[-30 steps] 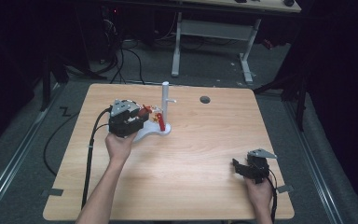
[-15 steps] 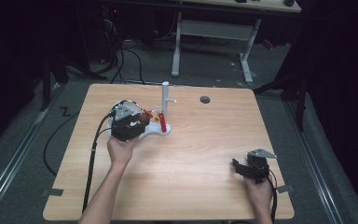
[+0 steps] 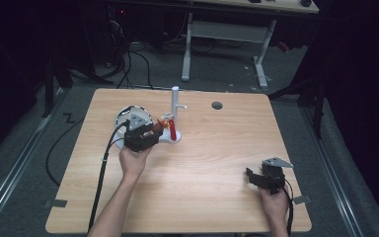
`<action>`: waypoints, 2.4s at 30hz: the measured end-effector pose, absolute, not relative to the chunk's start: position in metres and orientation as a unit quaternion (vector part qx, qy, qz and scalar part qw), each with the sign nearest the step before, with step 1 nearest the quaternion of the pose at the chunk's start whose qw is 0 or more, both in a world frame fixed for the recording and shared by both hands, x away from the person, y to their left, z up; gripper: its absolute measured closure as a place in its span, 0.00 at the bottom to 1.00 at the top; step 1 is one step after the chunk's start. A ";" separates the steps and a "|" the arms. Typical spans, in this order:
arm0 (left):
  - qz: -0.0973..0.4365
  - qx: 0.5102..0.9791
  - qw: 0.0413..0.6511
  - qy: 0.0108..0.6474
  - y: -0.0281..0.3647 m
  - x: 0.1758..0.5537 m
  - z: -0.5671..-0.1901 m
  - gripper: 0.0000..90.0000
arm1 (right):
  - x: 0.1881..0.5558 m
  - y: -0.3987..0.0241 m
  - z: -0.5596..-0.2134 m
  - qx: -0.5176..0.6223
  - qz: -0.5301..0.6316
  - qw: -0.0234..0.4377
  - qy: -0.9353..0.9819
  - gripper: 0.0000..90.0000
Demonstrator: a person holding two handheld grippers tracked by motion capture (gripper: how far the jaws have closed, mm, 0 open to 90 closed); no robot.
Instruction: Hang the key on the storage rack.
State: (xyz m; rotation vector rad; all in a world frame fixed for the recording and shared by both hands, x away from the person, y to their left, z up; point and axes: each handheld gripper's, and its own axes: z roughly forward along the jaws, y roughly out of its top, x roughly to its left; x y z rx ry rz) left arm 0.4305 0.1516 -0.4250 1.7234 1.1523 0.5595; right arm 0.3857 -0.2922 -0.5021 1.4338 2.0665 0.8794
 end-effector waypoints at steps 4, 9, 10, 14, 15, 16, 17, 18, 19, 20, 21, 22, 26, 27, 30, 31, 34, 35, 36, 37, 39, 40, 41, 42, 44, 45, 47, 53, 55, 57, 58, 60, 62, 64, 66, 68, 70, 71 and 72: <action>0.226 0.708 0.474 0.472 0.149 0.432 -0.428 0.62 | 0.386 -0.292 -0.502 0.523 0.321 0.236 0.753 0.35; 0.224 0.707 0.474 0.475 0.146 0.433 -0.432 0.62 | 0.386 -0.292 -0.502 0.523 0.321 0.236 0.753 0.35; 0.223 0.708 0.473 0.475 0.145 0.434 -0.433 0.62 | 0.386 -0.292 -0.502 0.523 0.321 0.236 0.753 0.35; 0.221 0.710 0.471 0.475 0.141 0.435 -0.436 0.62 | 0.386 -0.292 -0.502 0.523 0.321 0.236 0.753 0.35; 0.220 0.710 0.470 0.476 0.141 0.435 -0.437 0.62 | 0.386 -0.292 -0.502 0.523 0.321 0.236 0.753 0.35; 0.220 0.710 0.470 0.476 0.140 0.436 -0.437 0.62 | 0.386 -0.292 -0.502 0.523 0.321 0.236 0.753 0.35; 0.219 0.710 0.470 0.477 0.139 0.436 -0.438 0.62 | 0.386 -0.292 -0.502 0.523 0.321 0.236 0.753 0.35; 0.219 0.710 0.470 0.477 0.139 0.436 -0.438 0.62 | 0.386 -0.292 -0.502 0.523 0.321 0.236 0.753 0.35; 0.220 0.709 0.469 0.478 0.139 0.437 -0.439 0.62 | 0.386 -0.292 -0.502 0.523 0.321 0.236 0.753 0.35; 0.219 0.709 0.468 0.479 0.139 0.437 -0.440 0.62 | 0.386 -0.292 -0.502 0.523 0.321 0.236 0.753 0.35; 0.219 0.710 0.468 0.479 0.139 0.437 -0.440 0.62 | 0.386 -0.292 -0.502 0.523 0.321 0.236 0.753 0.35; 0.219 0.710 0.468 0.479 0.139 0.437 -0.440 0.62 | 0.386 -0.292 -0.502 0.523 0.321 0.236 0.753 0.35; 0.216 0.711 0.465 0.482 0.138 0.438 -0.442 0.62 | 0.386 -0.292 -0.502 0.523 0.321 0.236 0.753 0.35; 0.215 0.712 0.464 0.482 0.138 0.439 -0.443 0.62 | 0.386 -0.292 -0.502 0.523 0.321 0.236 0.753 0.35; 0.213 0.713 0.463 0.482 0.136 0.439 -0.444 0.62 | 0.386 -0.292 -0.502 0.523 0.321 0.236 0.753 0.35; 0.213 0.713 0.463 0.482 0.136 0.439 -0.444 0.62 | 0.386 -0.292 -0.502 0.523 0.321 0.236 0.753 0.35; 0.211 0.716 0.457 0.483 0.135 0.440 -0.447 0.62 | 0.386 -0.292 -0.502 0.523 0.321 0.236 0.753 0.35; 0.211 0.718 0.455 0.484 0.134 0.441 -0.447 0.62 | 0.386 -0.292 -0.502 0.523 0.321 0.236 0.753 0.35; 0.211 0.718 0.455 0.484 0.134 0.441 -0.447 0.62 | 0.386 -0.292 -0.502 0.523 0.321 0.236 0.753 0.35; 0.212 0.720 0.450 0.484 0.133 0.441 -0.449 0.61 | 0.386 -0.292 -0.502 0.523 0.321 0.236 0.753 0.35; 0.214 0.720 0.449 0.484 0.133 0.441 -0.449 0.61 | 0.386 -0.292 -0.502 0.523 0.321 0.236 0.753 0.35; 0.214 0.721 0.448 0.484 0.132 0.442 -0.450 0.61 | 0.386 -0.292 -0.502 0.524 0.321 0.236 0.753 0.35; 0.213 0.722 0.447 0.483 0.132 0.442 -0.450 0.61 | 0.386 -0.292 -0.502 0.524 0.321 0.236 0.753 0.35; 0.212 0.723 0.446 0.484 0.131 0.442 -0.451 0.61 | 0.386 -0.292 -0.502 0.523 0.321 0.236 0.753 0.35; 0.210 0.723 0.443 0.486 0.131 0.442 -0.451 0.61 | 0.386 -0.292 -0.502 0.523 0.321 0.236 0.753 0.35; 0.210 0.723 0.442 0.487 0.131 0.443 -0.452 0.61 | 0.386 -0.292 -0.502 0.523 0.321 0.236 0.753 0.35; 0.209 0.723 0.442 0.489 0.131 0.443 -0.452 0.61 | 0.386 -0.292 -0.502 0.523 0.321 0.236 0.753 0.35; 0.204 0.729 0.432 0.489 0.130 0.444 -0.455 0.61 | 0.386 -0.292 -0.502 0.523 0.321 0.236 0.753 0.35; 0.201 0.730 0.431 0.490 0.130 0.445 -0.456 0.61 | 0.386 -0.292 -0.502 0.523 0.321 0.236 0.753 0.35; 0.200 0.732 0.427 0.491 0.130 0.444 -0.456 0.60 | 0.386 -0.292 -0.502 0.523 0.321 0.236 0.753 0.35; 0.201 0.733 0.426 0.491 0.130 0.444 -0.456 0.59 | 0.386 -0.292 -0.502 0.523 0.321 0.236 0.753 0.35; 0.203 0.734 0.423 0.492 0.130 0.443 -0.456 0.55 | 0.386 -0.292 -0.502 0.523 0.321 0.236 0.753 0.35; 0.207 0.734 0.423 0.490 0.130 0.443 -0.456 0.53 | 0.386 -0.292 -0.502 0.523 0.321 0.236 0.753 0.35; 0.209 0.733 0.422 0.490 0.131 0.441 -0.456 0.51 | 0.386 -0.292 -0.502 0.523 0.321 0.236 0.753 0.35; 0.205 0.729 0.425 0.496 0.134 0.437 -0.456 0.49 | 0.386 -0.292 -0.502 0.523 0.321 0.236 0.753 0.35; 0.205 0.727 0.428 0.497 0.135 0.436 -0.456 0.49 | 0.386 -0.292 -0.502 0.523 0.321 0.236 0.753 0.35; 0.206 0.730 0.424 0.494 0.138 0.432 -0.454 0.47 | 0.386 -0.292 -0.502 0.523 0.321 0.236 0.753 0.35; 0.206 0.730 0.424 0.494 0.138 0.432 -0.454 0.47 | 0.386 -0.292 -0.502 0.523 0.321 0.236 0.753 0.35; 0.210 0.732 0.424 0.489 0.138 0.430 -0.452 0.47 | 0.386 -0.292 -0.502 0.523 0.321 0.236 0.753 0.35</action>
